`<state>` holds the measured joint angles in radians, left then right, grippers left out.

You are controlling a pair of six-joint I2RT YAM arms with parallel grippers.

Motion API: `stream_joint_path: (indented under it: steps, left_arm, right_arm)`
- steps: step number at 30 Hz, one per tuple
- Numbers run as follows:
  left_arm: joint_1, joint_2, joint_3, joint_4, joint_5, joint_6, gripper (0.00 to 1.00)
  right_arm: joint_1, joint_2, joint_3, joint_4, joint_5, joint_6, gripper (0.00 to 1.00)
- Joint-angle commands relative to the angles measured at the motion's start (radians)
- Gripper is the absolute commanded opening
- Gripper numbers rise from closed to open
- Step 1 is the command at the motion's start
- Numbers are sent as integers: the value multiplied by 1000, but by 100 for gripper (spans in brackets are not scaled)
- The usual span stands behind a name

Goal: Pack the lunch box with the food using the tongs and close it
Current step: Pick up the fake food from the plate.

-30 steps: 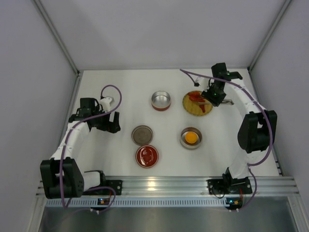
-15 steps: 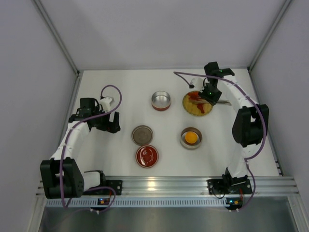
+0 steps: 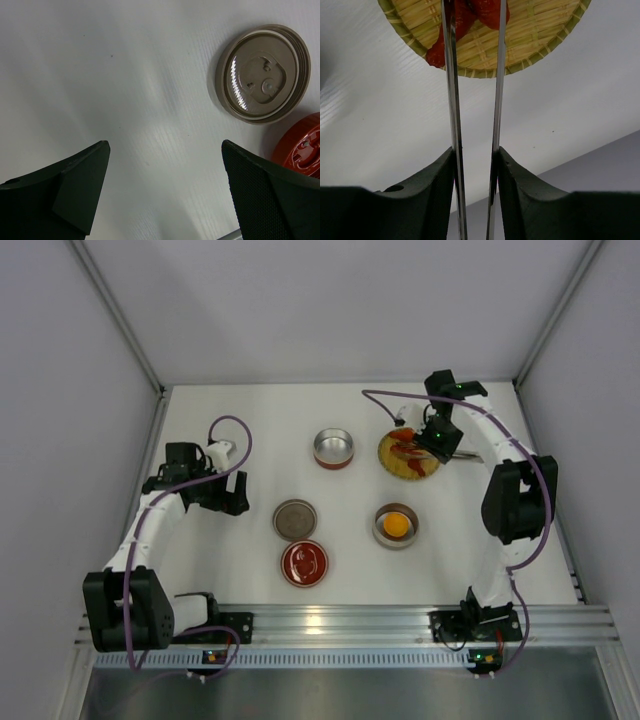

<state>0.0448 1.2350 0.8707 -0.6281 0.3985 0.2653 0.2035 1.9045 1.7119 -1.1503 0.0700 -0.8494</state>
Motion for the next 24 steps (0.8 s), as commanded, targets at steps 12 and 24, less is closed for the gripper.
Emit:
stream_joint_path:
  steps: [12, 24]
  left_arm:
    - [-3, -32, 11, 22, -3, 17, 98]
    - [-3, -37, 14, 22, 0, 14, 98]
  right_arm:
    - [-15, -70, 130, -80, -62, 27, 4]
    - [-15, -119, 175, -66, -144, 78, 0]
